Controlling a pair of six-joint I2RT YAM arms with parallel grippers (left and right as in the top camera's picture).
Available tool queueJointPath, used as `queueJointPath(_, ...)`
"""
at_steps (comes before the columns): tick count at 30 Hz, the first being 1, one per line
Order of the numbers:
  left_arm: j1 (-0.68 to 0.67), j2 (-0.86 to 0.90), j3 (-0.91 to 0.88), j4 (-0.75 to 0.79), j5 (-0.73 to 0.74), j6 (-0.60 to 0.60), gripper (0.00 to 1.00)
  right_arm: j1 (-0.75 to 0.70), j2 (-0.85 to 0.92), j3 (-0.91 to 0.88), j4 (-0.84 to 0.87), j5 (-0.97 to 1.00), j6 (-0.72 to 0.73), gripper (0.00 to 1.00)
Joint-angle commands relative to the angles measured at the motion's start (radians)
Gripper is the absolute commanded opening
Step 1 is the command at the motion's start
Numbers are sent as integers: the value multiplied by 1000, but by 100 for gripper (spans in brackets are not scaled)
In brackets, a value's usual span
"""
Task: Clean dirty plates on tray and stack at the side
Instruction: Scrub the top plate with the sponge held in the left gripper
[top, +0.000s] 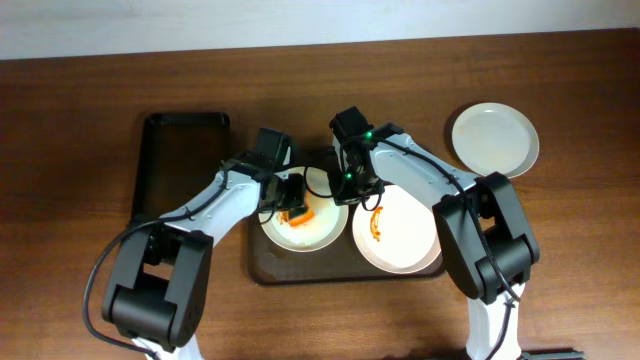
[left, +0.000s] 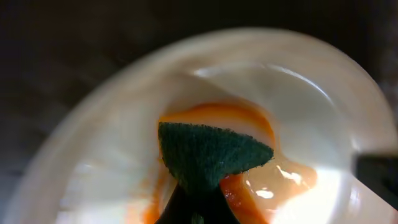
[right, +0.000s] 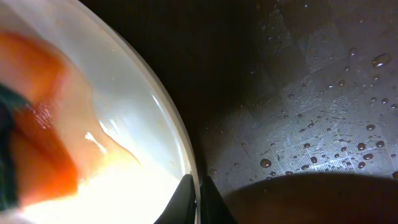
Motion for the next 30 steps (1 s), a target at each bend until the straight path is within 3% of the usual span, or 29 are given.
queueJointPath(1, 34, 64, -32, -19, -557, -4, 0, -11, 8, -9, -20, 80, -7, 4)
queueJointPath(3, 34, 61, -16, -34, -621, -3, 0, -11, 8, -9, -23, 80, -7, 4)
queueJointPath(8, 34, 10, 72, -154, -626, -4, 0, -11, 8, -9, -24, 80, -7, 4)
queueJointPath(10, 34, -54, 96, -196, -556, -3, 0, -11, 8, -9, -24, 80, -7, 4)
queueJointPath(16, 33, -117, 85, -213, -76, -3, 0, -11, 8, -9, -23, 80, 19, 4)
queueJointPath(30, 28, -1, 57, -202, 132, -3, 0, -11, 8, -9, -24, 72, 19, 4)
